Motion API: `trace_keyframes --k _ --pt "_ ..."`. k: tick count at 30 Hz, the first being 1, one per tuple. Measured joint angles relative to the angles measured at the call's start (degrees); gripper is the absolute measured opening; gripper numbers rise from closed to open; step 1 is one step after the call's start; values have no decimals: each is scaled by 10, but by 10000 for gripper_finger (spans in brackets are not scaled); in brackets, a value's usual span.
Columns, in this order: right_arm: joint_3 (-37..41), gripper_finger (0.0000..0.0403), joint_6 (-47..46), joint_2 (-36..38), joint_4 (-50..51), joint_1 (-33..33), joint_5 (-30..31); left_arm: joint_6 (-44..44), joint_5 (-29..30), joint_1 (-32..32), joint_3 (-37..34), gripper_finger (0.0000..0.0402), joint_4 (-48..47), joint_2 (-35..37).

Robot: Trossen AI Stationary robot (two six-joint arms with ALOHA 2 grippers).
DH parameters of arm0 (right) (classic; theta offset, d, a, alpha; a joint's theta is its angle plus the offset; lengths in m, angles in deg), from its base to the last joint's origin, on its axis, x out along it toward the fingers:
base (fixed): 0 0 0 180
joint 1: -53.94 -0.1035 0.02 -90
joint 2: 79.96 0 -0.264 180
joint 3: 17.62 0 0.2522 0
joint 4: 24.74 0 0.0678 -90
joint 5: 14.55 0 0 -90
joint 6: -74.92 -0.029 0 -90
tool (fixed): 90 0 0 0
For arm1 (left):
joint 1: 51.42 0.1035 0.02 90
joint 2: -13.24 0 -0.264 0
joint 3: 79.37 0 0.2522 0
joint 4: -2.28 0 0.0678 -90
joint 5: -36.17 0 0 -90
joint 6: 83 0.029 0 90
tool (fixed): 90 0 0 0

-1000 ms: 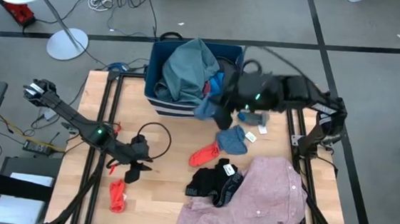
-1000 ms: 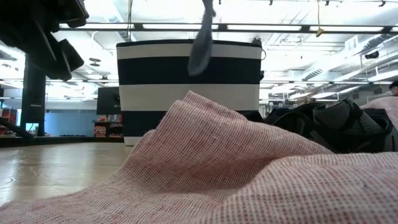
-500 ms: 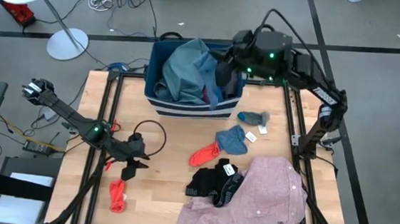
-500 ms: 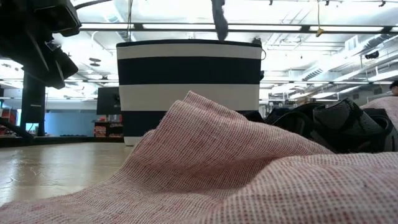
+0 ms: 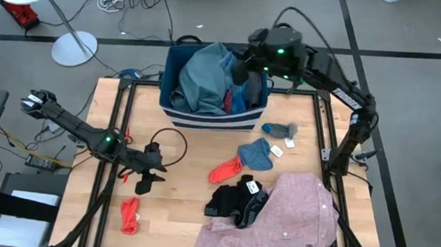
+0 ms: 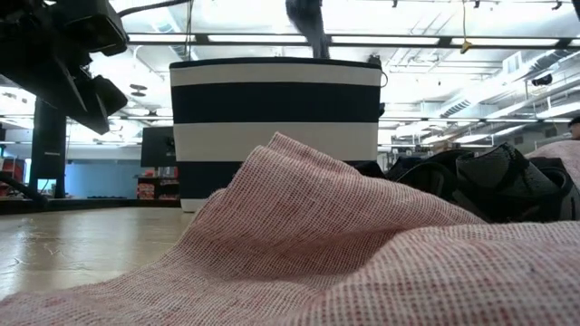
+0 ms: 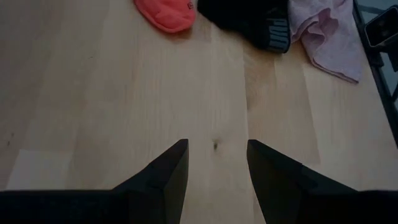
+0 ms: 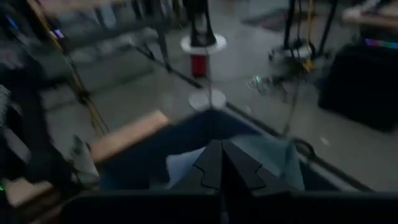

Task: Sort clothes
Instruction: Put the bottom blue sock into the blue bin, then put the blue sock into the blue bin

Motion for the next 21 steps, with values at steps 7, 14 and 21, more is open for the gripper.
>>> trace_keyframes --k 7,14,21 --pt "98 8 -23 -12 11 32 -1 45 -36 48 0 168 -14 2" --pt "174 47 -75 -13 14 52 -34 75 -61 92 0 168 -11 8" --pt "206 121 -104 -13 17 57 -58 87 -72 113 0 168 -21 9"
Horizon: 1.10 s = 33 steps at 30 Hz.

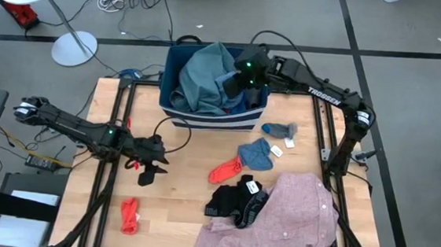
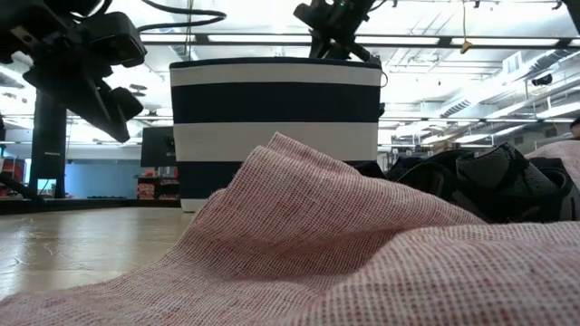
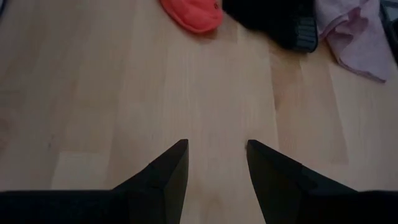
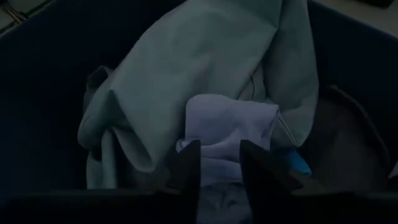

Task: Sort clothes
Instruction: Put the blue sock into the blue bin

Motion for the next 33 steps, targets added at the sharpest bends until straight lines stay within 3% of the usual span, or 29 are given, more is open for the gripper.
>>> trace_keyframes --k 7,14,21,33 --pt "0 179 1 27 4 0 -2 10 9 15 0 168 -3 25" --pt "0 207 -8 87 45 -5 -5 16 11 27 0 168 -9 46" --pt "0 201 -32 140 132 -42 -34 16 12 27 0 168 -25 47" --pt "16 179 -135 163 280 -199 24 -3 13 27 0 168 -15 47"
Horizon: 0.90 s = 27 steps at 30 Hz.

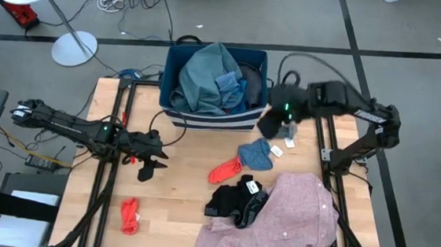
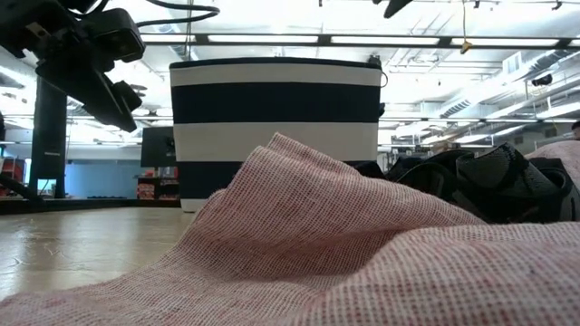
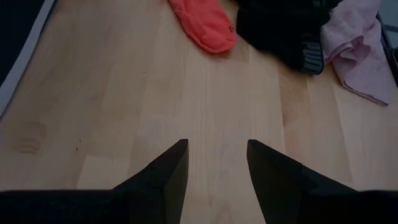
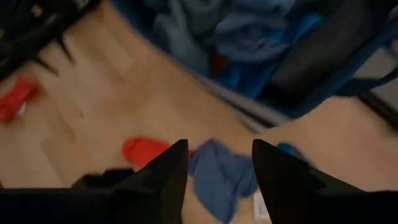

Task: Sort clothes
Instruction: Put the blue sock into the blue bin

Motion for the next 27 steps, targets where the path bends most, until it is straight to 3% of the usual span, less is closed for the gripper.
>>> trace_keyframes --k 5,9,14,27 --pt "89 165 -83 12 0 -67 25 -12 0 0 0 168 0 0" --pt "192 155 -138 17 -47 -91 11 -12 0 0 0 168 1 0" --pt "295 155 -185 7 -133 -92 -22 -14 -28 -1 0 168 1 0" --pt "453 189 -193 -30 -283 -68 8 -14 -41 -1 0 168 30 0"
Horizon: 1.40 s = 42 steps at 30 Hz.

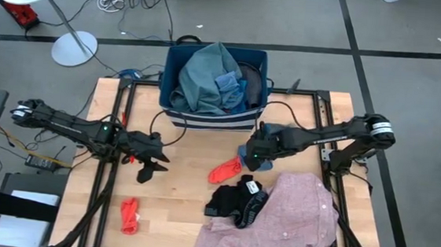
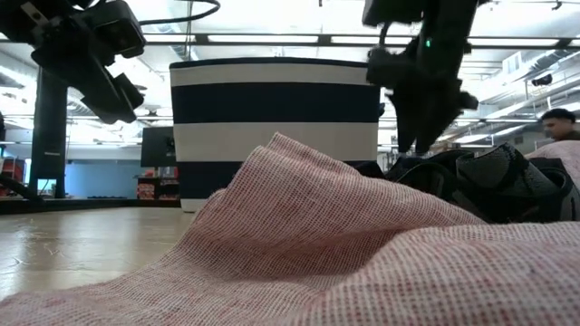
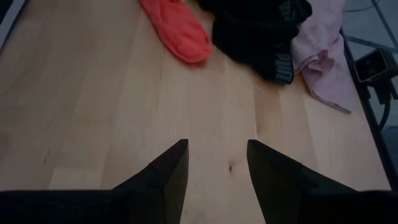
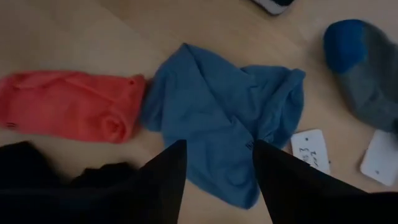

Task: Sort clothes
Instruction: Put the blue sock into the blue bin

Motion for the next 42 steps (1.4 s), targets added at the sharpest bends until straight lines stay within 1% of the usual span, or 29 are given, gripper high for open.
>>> trace_keyframes --k 2,5,7,11,14,16,19,23,27,32,33,37,40,42 --pt "17 199 17 -6 -15 0 0 0 0 0 0 168 4 0" --pt "51 215 43 -10 -80 0 3 0 1 0 0 168 16 0" --pt "75 226 59 -14 -96 2 3 0 1 0 0 168 23 0" --pt "119 245 72 -25 -156 15 5 -3 1 0 0 168 37 0" --pt "144 251 72 -33 -195 26 5 -14 1 0 0 168 42 0" --pt "161 248 74 -33 -220 31 5 -17 1 0 0 168 45 0" --pt "189 230 91 -33 -277 36 6 -18 1 0 0 168 45 0" --pt "206 184 99 -31 -305 37 5 -24 2 0 0 168 45 0" --pt "207 121 106 -31 -305 37 5 -32 1 0 0 168 44 0" --pt "205 22 119 -27 -301 37 0 -30 2 0 0 168 44 0" --pt "204 13 122 -23 -298 36 -2 -30 2 0 0 168 43 0" --pt "179 12 120 -4 -265 29 -11 -30 2 0 0 168 43 0" --pt "139 6 131 15 -204 18 -6 -29 7 0 0 168 43 0" --pt "108 6 143 27 -152 10 10 -29 10 0 0 168 43 0"
